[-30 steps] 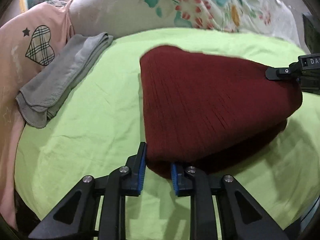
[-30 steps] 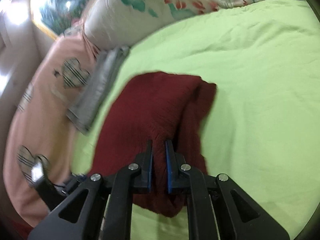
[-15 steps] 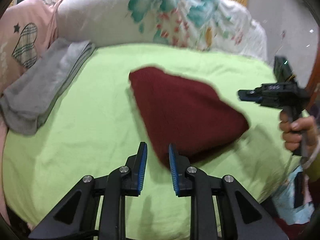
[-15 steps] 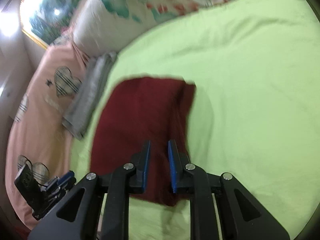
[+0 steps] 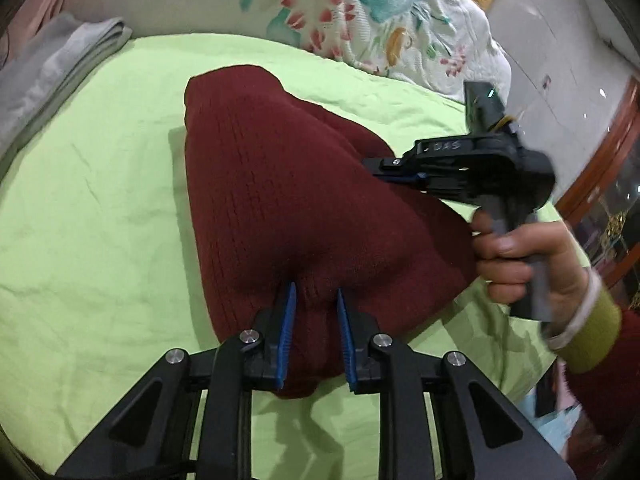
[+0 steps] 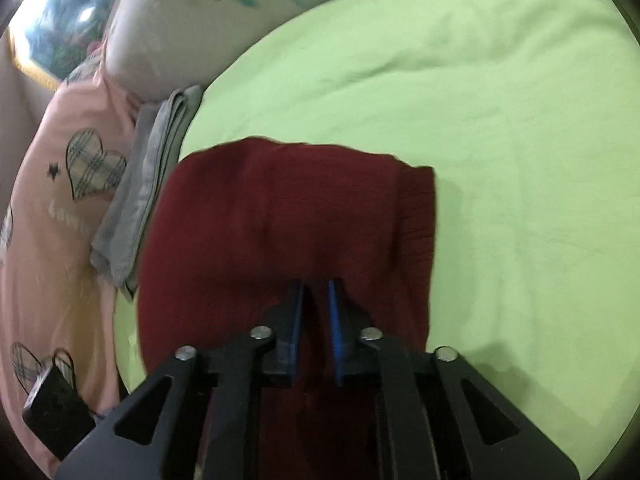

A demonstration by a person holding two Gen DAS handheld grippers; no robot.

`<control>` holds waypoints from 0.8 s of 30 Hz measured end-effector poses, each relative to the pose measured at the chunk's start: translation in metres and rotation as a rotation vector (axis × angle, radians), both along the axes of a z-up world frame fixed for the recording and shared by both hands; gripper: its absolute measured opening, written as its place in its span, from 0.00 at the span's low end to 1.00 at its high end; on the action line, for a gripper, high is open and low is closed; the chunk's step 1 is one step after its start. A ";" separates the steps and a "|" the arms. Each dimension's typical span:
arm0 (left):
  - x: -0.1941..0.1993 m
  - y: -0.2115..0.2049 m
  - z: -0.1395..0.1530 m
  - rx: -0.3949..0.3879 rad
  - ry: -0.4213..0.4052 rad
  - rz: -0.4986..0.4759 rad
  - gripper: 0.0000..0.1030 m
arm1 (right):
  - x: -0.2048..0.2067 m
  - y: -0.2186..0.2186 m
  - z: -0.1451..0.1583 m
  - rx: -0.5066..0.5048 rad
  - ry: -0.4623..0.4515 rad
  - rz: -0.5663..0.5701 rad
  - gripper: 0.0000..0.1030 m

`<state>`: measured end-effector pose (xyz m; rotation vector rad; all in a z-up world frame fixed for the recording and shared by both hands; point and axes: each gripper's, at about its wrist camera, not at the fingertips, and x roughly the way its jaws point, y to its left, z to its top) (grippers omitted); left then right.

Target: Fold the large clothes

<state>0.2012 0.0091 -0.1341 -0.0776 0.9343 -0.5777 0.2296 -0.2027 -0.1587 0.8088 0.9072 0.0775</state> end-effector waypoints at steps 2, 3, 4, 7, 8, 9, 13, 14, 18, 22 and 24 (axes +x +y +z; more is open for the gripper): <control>-0.001 -0.006 0.000 0.013 -0.013 0.010 0.20 | 0.003 -0.007 -0.004 0.002 0.005 -0.024 0.00; -0.001 -0.009 0.001 0.021 -0.019 0.018 0.20 | 0.005 -0.008 -0.003 0.001 0.008 -0.030 0.00; -0.001 -0.011 0.002 0.019 -0.017 0.028 0.20 | 0.006 -0.007 0.000 -0.019 0.012 -0.032 0.00; -0.003 -0.011 0.002 -0.029 0.012 0.059 0.20 | 0.004 0.000 0.010 -0.106 0.020 -0.030 0.00; -0.006 -0.011 0.001 -0.028 0.011 0.061 0.20 | 0.001 0.000 0.013 -0.110 0.020 -0.034 0.00; -0.009 -0.012 0.002 -0.014 0.001 0.059 0.20 | -0.004 0.001 0.019 -0.111 0.009 -0.036 0.03; -0.012 -0.011 0.003 -0.003 0.001 0.054 0.20 | -0.044 0.012 0.047 -0.057 -0.096 -0.008 0.03; -0.011 -0.009 0.003 -0.014 0.009 0.058 0.19 | -0.060 0.021 0.052 -0.046 -0.118 0.016 0.03; -0.019 -0.002 0.011 -0.037 0.011 0.058 0.19 | -0.097 0.041 0.034 -0.116 -0.032 0.036 0.03; -0.030 0.004 0.010 -0.033 0.015 0.048 0.19 | -0.110 0.027 0.001 -0.058 -0.005 0.002 0.00; -0.033 0.004 0.006 -0.022 0.012 0.049 0.18 | -0.110 0.024 0.001 -0.038 -0.004 -0.009 0.00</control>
